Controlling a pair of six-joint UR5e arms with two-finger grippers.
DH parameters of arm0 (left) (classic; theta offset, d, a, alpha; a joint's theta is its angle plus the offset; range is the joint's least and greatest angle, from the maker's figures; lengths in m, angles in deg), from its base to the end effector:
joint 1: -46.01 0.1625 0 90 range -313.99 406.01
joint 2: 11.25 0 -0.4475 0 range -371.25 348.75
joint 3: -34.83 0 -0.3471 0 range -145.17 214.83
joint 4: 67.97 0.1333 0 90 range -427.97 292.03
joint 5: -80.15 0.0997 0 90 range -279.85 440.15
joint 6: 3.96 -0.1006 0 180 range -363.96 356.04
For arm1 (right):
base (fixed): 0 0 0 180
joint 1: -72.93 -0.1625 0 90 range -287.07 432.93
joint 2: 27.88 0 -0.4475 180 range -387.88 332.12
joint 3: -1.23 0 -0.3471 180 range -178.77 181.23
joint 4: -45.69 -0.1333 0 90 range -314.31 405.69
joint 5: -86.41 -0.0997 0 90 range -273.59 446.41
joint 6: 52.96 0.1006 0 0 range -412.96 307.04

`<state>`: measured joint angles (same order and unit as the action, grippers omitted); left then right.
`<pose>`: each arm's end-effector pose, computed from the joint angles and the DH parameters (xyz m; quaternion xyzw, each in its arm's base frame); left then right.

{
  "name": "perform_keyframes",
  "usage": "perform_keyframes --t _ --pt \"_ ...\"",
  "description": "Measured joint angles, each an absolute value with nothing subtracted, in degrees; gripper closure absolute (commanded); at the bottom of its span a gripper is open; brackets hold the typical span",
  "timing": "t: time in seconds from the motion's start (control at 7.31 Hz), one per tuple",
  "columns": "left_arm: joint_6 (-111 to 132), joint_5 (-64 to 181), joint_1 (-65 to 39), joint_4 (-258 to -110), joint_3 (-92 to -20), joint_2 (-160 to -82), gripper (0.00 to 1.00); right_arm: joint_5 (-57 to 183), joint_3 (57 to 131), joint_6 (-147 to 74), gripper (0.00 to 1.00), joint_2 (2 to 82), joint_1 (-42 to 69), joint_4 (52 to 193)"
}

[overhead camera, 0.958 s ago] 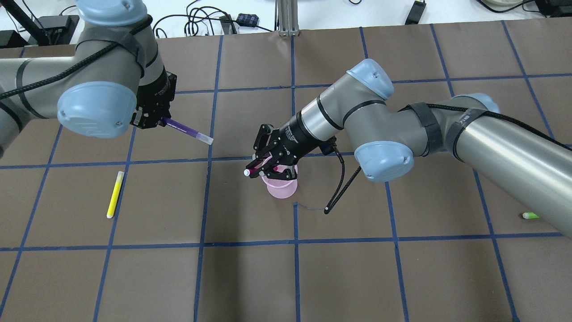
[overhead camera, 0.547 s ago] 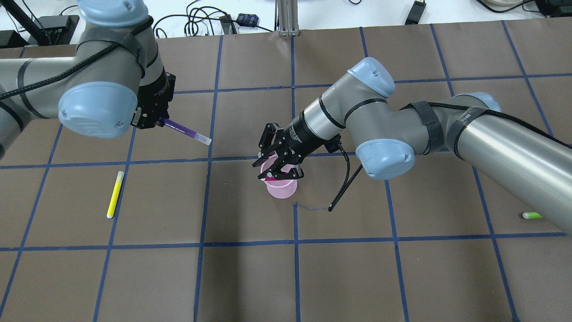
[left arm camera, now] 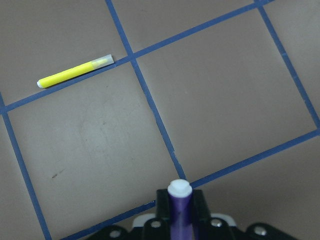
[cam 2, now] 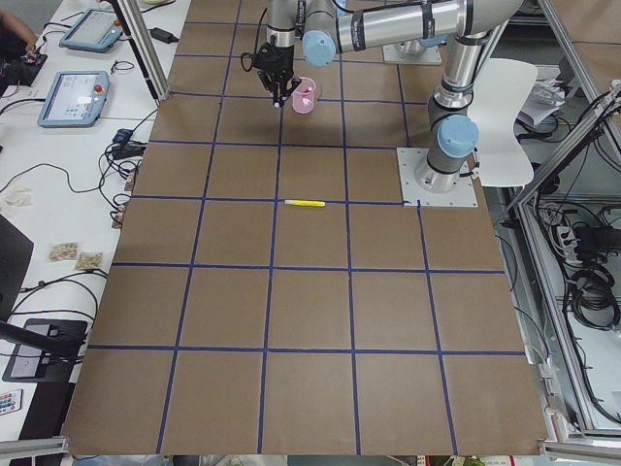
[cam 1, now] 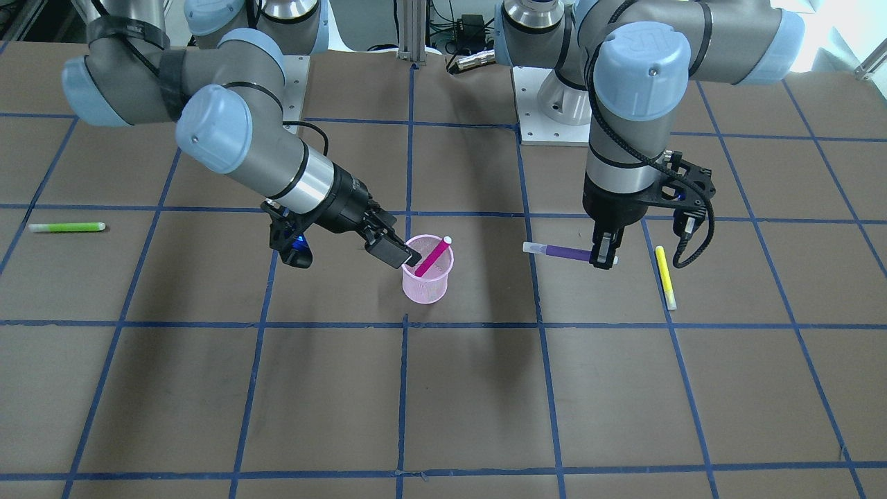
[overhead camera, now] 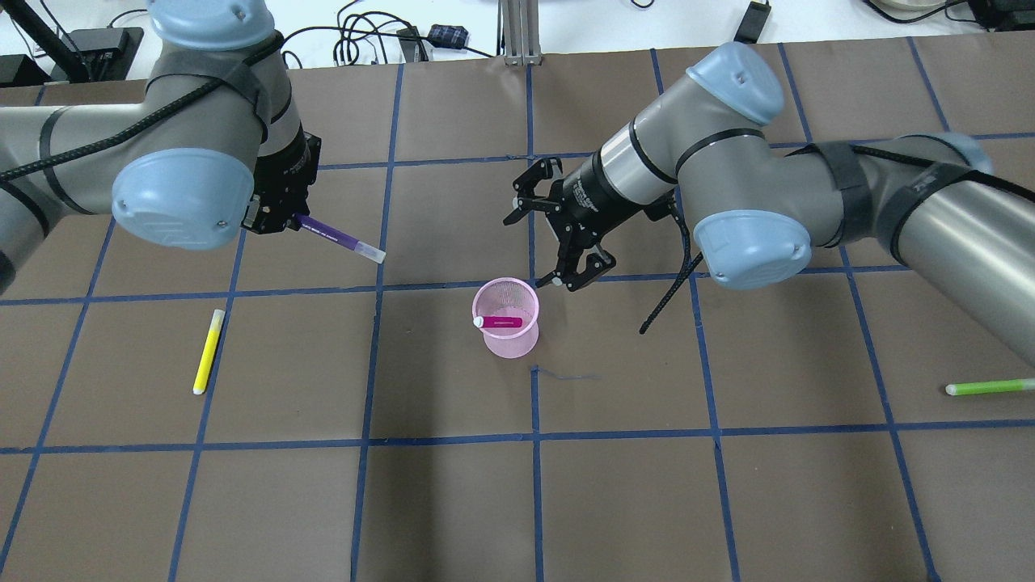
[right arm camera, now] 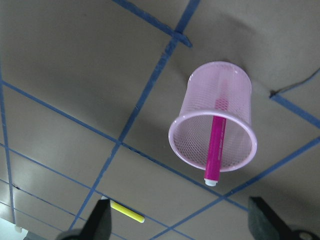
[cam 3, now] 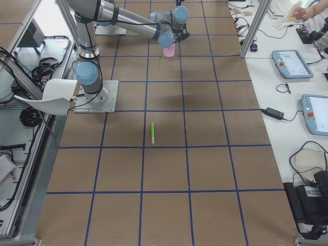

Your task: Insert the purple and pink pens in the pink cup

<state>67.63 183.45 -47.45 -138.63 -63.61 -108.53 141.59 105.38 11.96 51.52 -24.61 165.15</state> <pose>-0.1399 -0.4890 0.4209 -0.5591 0.8204 -0.0954 0.0727 0.2552 -0.4743 0.3829 0.4469 0.8422 0.1451 0.2643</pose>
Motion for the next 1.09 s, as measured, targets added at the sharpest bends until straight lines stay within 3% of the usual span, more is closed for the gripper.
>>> perform_keyframes --t 0.41,1.09 --pt "70.60 184.34 -51.40 -139.11 -61.24 -110.54 1.00 162.83 100.29 -16.45 0.00 57.09 -21.46 153.96" --pt "88.09 190.23 -65.15 -139.06 -60.01 -117.32 1.00 171.02 86.79 -52.29 0.00 61.84 -15.18 133.25"
